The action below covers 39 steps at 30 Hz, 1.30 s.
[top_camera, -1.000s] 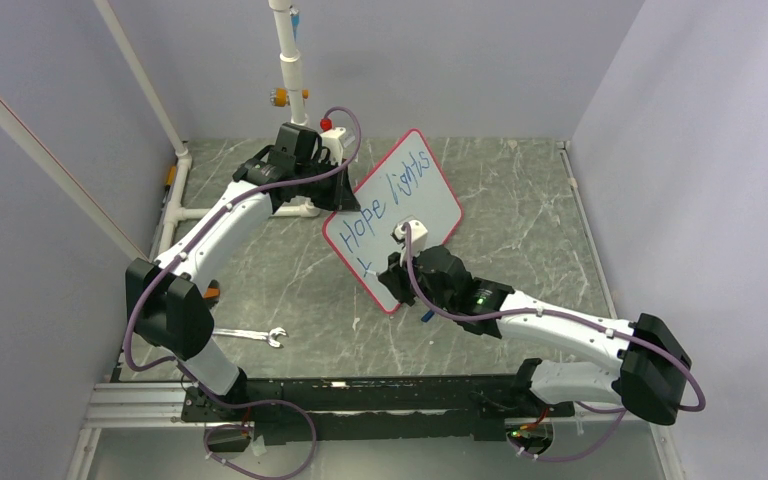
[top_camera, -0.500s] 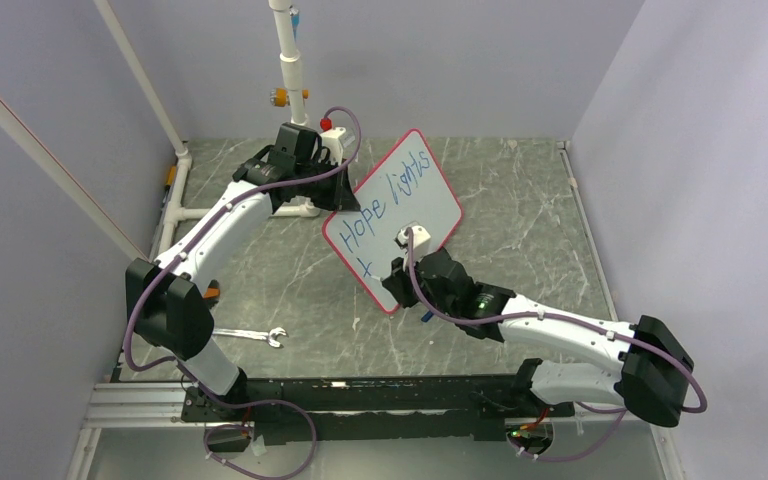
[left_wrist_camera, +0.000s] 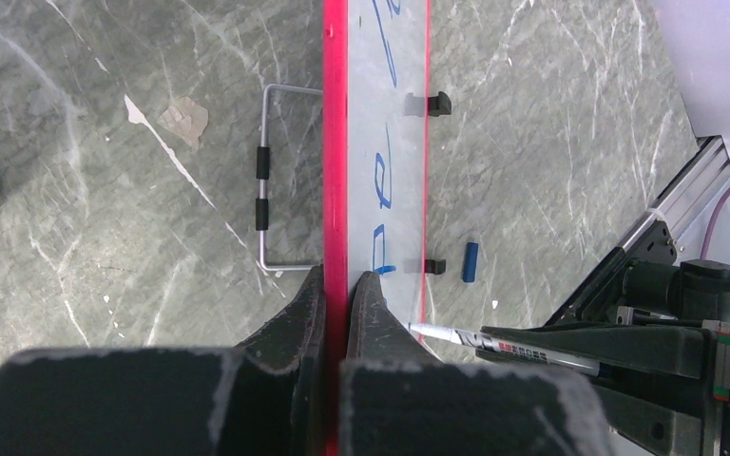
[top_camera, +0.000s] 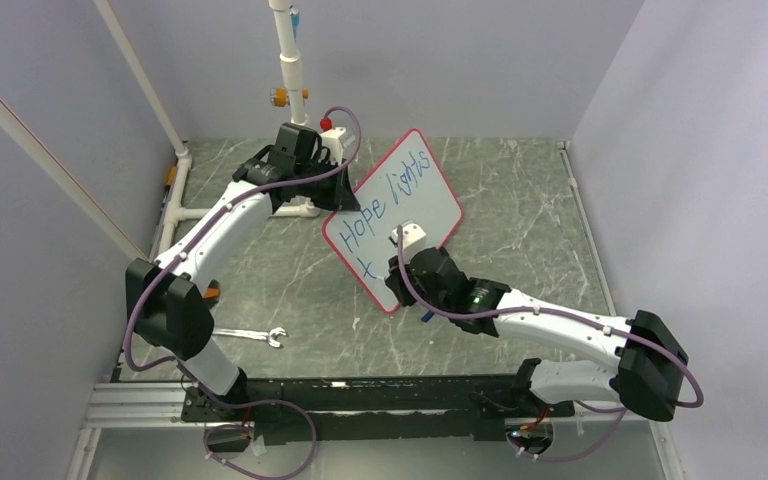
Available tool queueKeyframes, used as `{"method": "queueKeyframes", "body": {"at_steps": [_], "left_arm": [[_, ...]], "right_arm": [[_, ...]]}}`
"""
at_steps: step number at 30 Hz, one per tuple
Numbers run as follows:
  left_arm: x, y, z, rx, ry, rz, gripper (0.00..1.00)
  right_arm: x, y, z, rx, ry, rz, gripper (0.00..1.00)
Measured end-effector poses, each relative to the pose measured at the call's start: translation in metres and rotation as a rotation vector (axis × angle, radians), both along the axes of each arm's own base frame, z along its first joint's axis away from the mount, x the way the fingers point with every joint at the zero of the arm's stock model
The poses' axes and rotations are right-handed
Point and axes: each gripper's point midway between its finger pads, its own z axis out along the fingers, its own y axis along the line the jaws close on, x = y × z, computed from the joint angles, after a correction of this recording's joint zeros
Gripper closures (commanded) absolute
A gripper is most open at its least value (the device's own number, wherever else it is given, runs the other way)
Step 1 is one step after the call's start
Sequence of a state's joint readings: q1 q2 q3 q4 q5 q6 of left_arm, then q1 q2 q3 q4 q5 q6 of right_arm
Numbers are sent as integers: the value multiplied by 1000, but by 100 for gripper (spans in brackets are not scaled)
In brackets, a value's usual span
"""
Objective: Write a sentence on the whiteboard
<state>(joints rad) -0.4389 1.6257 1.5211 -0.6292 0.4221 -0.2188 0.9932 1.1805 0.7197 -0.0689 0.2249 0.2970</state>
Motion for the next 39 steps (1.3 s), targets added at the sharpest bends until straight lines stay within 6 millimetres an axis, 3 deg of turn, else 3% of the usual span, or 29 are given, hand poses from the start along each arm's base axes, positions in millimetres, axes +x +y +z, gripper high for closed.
{"method": "queueKeyframes", "body": {"at_steps": [16, 23, 27, 39], "left_arm": [[-2, -1, 2, -4, 0, 1, 100], [-2, -1, 3, -4, -1, 1, 100], [-2, -1, 3, -4, -1, 1, 100], [-2, 0, 2, -2, 2, 1, 100]], "right_arm": [[13, -3, 22, -38, -50, -33, 100], [19, 4, 60, 22, -105, -37, 100], [26, 9, 70, 25, -125, -46, 100], [41, 20, 57, -36, -116, -51, 100]]}}
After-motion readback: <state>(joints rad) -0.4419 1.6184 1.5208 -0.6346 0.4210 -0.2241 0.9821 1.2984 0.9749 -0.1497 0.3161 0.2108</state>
